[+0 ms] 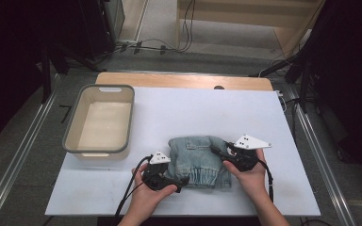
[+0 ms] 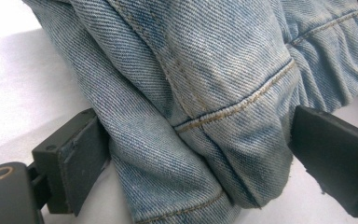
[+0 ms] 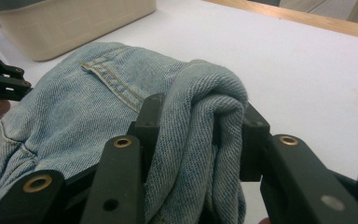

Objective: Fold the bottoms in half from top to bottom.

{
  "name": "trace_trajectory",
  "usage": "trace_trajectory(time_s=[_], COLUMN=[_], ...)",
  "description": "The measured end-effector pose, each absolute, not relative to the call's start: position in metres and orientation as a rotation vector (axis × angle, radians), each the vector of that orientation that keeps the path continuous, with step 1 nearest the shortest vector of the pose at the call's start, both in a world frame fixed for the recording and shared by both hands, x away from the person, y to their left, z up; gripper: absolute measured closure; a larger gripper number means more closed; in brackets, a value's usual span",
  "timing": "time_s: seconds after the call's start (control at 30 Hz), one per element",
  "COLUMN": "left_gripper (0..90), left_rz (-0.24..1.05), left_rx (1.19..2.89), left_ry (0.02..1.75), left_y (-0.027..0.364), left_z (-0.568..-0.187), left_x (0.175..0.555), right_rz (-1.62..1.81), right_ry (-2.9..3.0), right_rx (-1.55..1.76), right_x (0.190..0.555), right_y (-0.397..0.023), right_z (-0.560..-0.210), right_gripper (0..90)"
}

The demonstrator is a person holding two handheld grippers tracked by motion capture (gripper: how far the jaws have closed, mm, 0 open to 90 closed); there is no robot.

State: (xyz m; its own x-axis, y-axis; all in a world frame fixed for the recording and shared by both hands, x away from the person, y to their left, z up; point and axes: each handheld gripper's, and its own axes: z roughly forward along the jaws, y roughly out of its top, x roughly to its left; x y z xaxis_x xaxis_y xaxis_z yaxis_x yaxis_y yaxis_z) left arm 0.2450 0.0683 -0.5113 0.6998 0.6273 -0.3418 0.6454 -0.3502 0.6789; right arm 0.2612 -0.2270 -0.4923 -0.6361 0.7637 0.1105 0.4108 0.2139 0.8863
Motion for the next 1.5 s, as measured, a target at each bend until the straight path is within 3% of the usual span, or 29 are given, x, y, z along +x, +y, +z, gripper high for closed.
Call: trace_trajectory(time_s=[0.43,0.7,1.5], left_gripper=[15.6,27.1,39.8], left_rz=[-0.048,-0.071,-0.071], left_rx=[2.044,2.040,2.032], left_ry=[0.971,0.962,0.920], left_y=[0.0688,0.0692,0.0690], left_z=[-0.5115,-0.5120,-0.5120], left_x=[0.2449,0.2451,0.2429], right_rz=[1.396,1.400,1.404], right_ry=[2.139,2.135,2.129], right_rx=[1.097,1.083,1.062], right_x=[0.2603,0.2600,0.2587], right_y=[-0.2264,-0.2253,-0.2240], right_z=[-0.4923,-0.4922,-0.4913], right_gripper=[59.9,60.0,60.1])
